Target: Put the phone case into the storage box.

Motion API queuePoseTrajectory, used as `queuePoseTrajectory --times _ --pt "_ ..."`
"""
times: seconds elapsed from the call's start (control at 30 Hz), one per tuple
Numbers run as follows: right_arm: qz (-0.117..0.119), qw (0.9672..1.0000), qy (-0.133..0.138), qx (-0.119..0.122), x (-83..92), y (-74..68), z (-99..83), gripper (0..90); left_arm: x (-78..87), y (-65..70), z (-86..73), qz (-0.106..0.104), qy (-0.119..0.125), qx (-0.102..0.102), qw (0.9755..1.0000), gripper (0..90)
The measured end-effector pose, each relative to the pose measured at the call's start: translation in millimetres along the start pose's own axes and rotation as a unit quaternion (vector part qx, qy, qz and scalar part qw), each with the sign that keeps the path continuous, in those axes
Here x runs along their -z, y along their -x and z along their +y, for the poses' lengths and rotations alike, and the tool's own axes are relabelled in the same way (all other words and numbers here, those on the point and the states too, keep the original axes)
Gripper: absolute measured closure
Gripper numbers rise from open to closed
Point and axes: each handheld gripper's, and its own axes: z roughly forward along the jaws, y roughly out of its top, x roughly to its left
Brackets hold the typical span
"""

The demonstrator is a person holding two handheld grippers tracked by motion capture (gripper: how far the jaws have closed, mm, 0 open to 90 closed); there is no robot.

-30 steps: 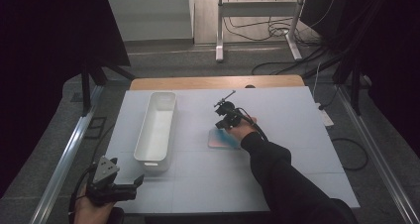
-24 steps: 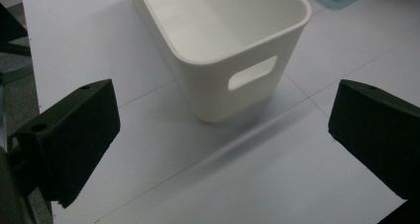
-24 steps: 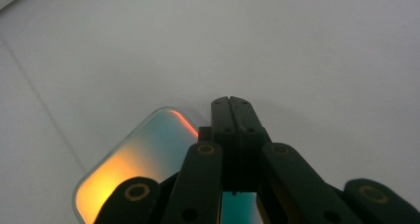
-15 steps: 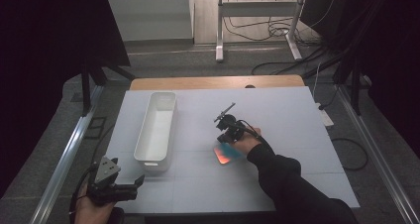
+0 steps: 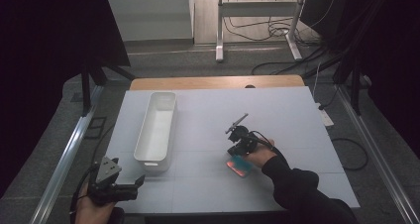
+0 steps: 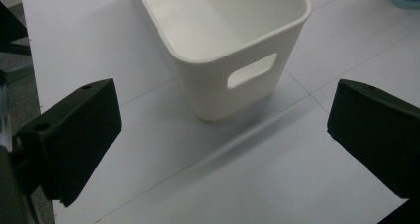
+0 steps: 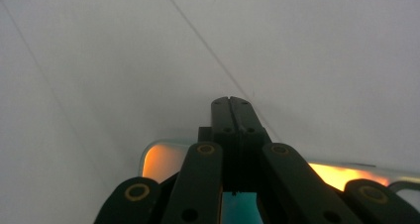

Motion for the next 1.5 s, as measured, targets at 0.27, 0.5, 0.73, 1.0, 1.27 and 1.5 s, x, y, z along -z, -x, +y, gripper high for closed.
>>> queuePoseTrajectory --times 0.27,0.5,0.73,1.0,1.27,1.5 --pt "0.004 0.9995 0.012 -0.03 19.8 7.1 -31.0 89.6 -0.3 0.2 0.4 -0.001 -0.001 -0.001 1.0 1.0" --pt "-0.051 0.9949 0.039 -0.077 60.9 37.1 -69.9 89.6 -0.6 -0.2 0.3 0.0 -0.002 0.0 1.0 1.1" --pt "-0.079 0.9888 0.018 -0.125 73.1 59.5 -114.4 89.6 -1.0 0.3 0.7 0.002 -0.003 -0.001 1.0 1.2" --pt "-0.074 0.9899 0.017 -0.12 58.9 64.1 -104.3 89.6 -1.3 0.8 0.9 0.002 -0.004 -0.003 1.0 1.2" --pt "-0.084 0.9909 0.021 -0.103 40.5 72.5 -66.4 89.6 -1.0 0.2 0.6 0.002 -0.003 -0.002 1.0 1.2" --pt "-0.084 0.9932 0.05 -0.062 47.9 45.0 -48.7 89.6 -0.3 0.0 -0.2 0.002 -0.003 0.0 1.0 1.2"
